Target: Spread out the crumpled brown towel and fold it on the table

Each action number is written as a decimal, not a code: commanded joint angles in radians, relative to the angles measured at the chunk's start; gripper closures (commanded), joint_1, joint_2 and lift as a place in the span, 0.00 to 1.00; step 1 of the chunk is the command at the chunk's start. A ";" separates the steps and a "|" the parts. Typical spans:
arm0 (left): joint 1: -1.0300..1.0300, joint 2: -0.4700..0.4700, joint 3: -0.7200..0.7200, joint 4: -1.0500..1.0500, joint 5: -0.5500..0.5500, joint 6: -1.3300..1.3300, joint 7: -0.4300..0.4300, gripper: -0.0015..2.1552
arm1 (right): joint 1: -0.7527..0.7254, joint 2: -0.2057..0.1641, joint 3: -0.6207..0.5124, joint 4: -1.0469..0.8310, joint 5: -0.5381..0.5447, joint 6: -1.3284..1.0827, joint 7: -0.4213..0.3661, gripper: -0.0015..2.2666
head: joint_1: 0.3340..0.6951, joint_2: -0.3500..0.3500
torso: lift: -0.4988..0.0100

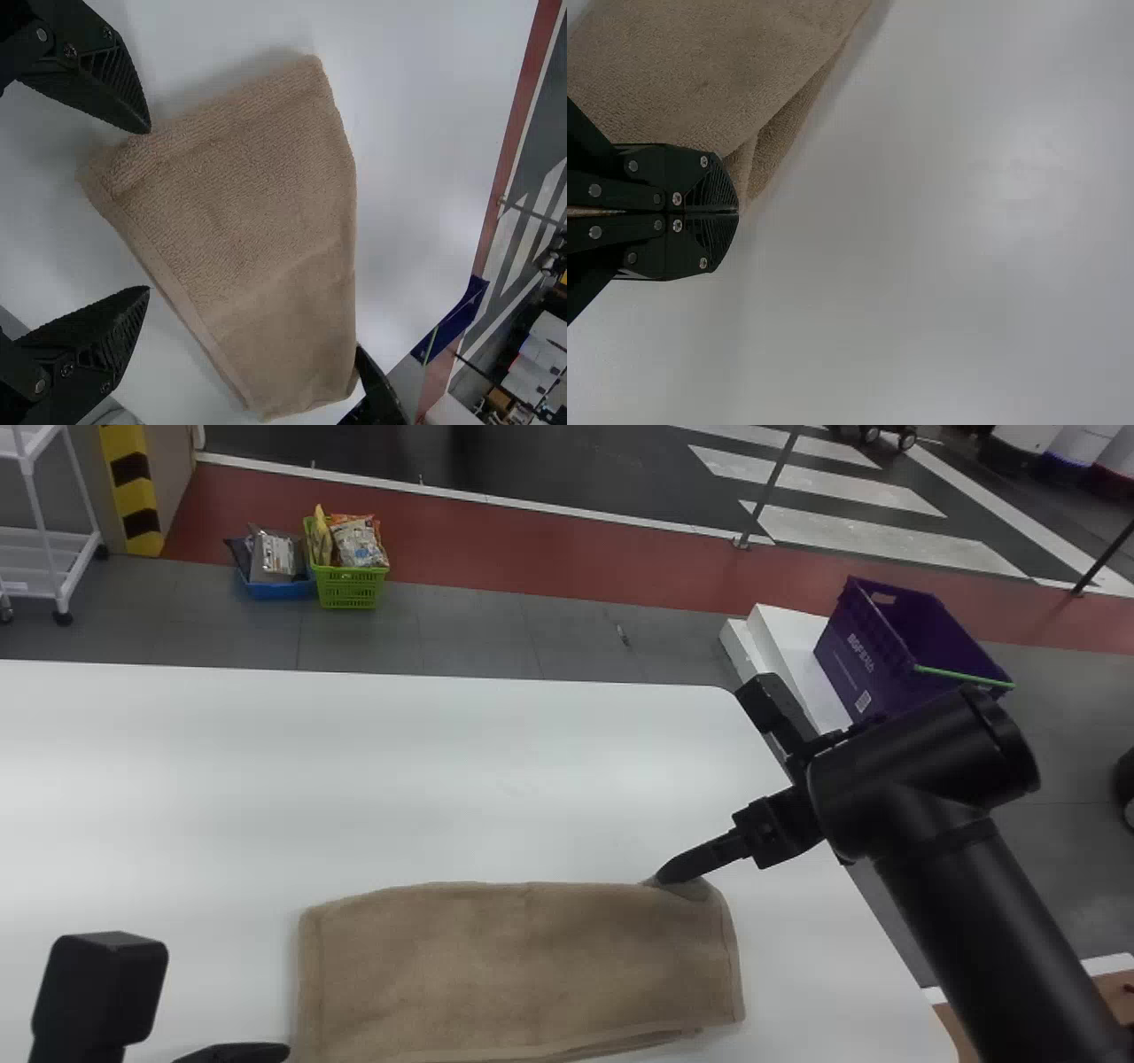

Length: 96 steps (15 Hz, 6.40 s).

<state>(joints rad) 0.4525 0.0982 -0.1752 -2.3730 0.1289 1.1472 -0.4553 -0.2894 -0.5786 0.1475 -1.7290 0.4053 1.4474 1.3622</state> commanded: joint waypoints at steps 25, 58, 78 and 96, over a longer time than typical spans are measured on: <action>-0.061 -0.014 -0.049 0.255 -0.015 -0.329 0.020 0.71 | 0.021 0.028 0.000 -0.038 -0.002 0.055 0.005 0.60 | 1.00 0.00 | 0.73; 0.135 -0.018 0.223 -0.046 0.241 -0.160 0.003 0.31 | 0.662 0.579 -1.106 -0.423 -0.810 -0.730 0.000 0.03 | 1.00 0.00 | 0.73; 0.333 0.080 -0.023 0.339 -0.003 -1.761 0.550 0.32 | 0.904 0.579 -0.640 -0.277 -0.622 -1.445 -0.785 0.03 | 1.00 0.10 | 0.73; 0.407 0.239 -0.222 0.271 -0.055 -1.341 0.862 0.19 | 0.878 0.579 -0.687 -0.254 -0.553 -1.417 -0.815 0.03 | 1.00 0.00 | 0.73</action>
<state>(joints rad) 0.8612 0.3245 -0.3773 -2.0952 0.0370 -0.2301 0.4069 0.5927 -0.0015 -0.5355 -1.9836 -0.1501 0.0325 0.5470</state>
